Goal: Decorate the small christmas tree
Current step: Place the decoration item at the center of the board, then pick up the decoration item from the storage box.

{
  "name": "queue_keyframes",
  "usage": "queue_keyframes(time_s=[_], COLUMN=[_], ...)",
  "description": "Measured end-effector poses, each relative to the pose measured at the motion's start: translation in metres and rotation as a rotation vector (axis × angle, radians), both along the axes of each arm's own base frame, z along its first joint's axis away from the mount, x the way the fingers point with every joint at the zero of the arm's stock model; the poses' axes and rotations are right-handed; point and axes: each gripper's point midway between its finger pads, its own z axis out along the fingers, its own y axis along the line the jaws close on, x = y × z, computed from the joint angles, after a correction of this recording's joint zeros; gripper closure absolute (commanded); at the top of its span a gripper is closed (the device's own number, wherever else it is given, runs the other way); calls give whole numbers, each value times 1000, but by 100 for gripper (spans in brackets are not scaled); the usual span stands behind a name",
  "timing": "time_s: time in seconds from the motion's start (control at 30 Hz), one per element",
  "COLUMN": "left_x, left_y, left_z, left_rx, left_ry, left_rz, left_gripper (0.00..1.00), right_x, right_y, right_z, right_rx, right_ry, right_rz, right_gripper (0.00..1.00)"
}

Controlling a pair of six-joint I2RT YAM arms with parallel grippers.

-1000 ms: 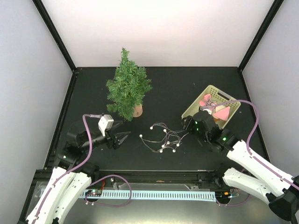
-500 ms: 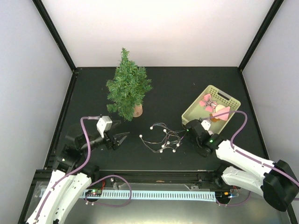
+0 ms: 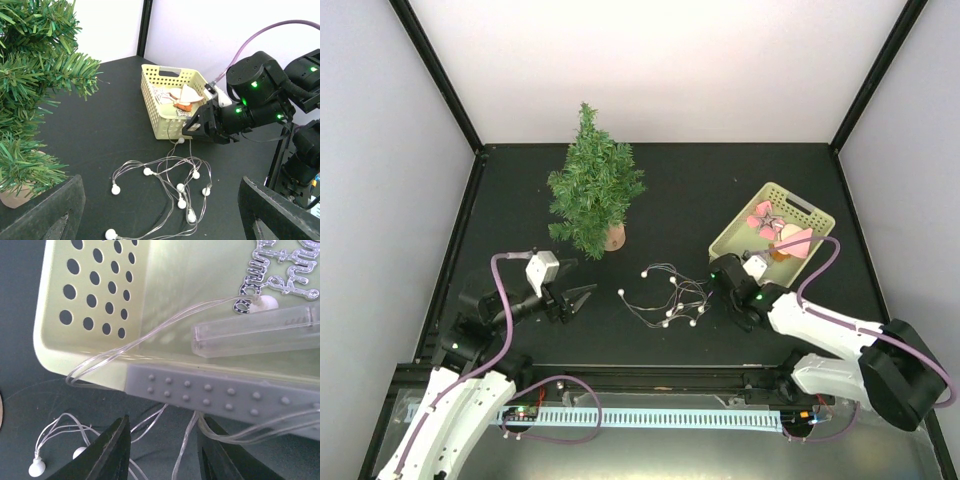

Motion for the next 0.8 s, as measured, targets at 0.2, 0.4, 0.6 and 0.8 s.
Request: queue_keyframes(time_s=[0.2, 0.4, 0.6, 0.8], left_x=[-1, -1, -1, 0], left_y=[1, 1, 2, 2], left_z=[2, 2, 2, 2], left_rx=[-1, 2, 4, 4], left_ry=[-10, -15, -22, -22], left_rz=[3, 5, 10, 12], left_gripper=[14, 14, 14, 14], right_x=[2, 3, 5, 7], right_y=[-4, -7, -8, -8], right_z=[-7, -9, -9, -12], right_rx=[-21, -24, -28, -36], right_ry=[9, 8, -2, -4], right_rz=[-28, -59, -74, -80], right_gripper=[63, 68, 69, 70])
